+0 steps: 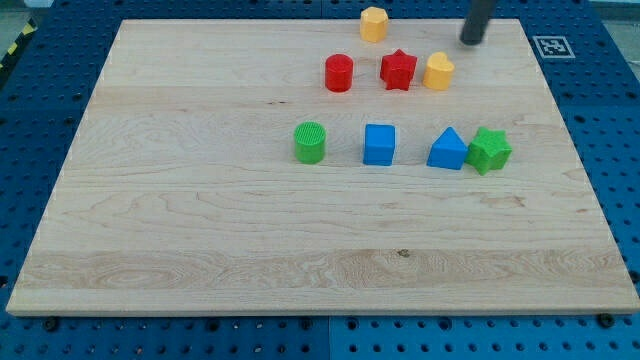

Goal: Place the hexagon diagonally top left to the red circle

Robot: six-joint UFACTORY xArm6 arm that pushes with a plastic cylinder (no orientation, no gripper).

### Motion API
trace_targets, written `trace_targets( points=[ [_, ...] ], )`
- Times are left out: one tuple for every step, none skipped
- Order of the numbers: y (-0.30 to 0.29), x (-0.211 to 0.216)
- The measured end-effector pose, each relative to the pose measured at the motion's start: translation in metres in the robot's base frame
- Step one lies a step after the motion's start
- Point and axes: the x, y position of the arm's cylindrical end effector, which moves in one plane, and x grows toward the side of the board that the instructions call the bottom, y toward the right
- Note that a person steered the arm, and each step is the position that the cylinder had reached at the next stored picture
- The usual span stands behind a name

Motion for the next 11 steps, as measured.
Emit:
trace_targets(
  points=[
    [-0.071,-0.021],
    [-0.109,-0.03],
    [-0.13,-0.03],
    [-0.162,-0.03],
    [-0.189,-0.03],
    [-0.194,-0.03],
    [-0.177,-0.029],
    [-0.163,-0.029],
    [-0.165,-0.02],
    [-0.169,0.008],
    [-0.188,0.021]
  ],
)
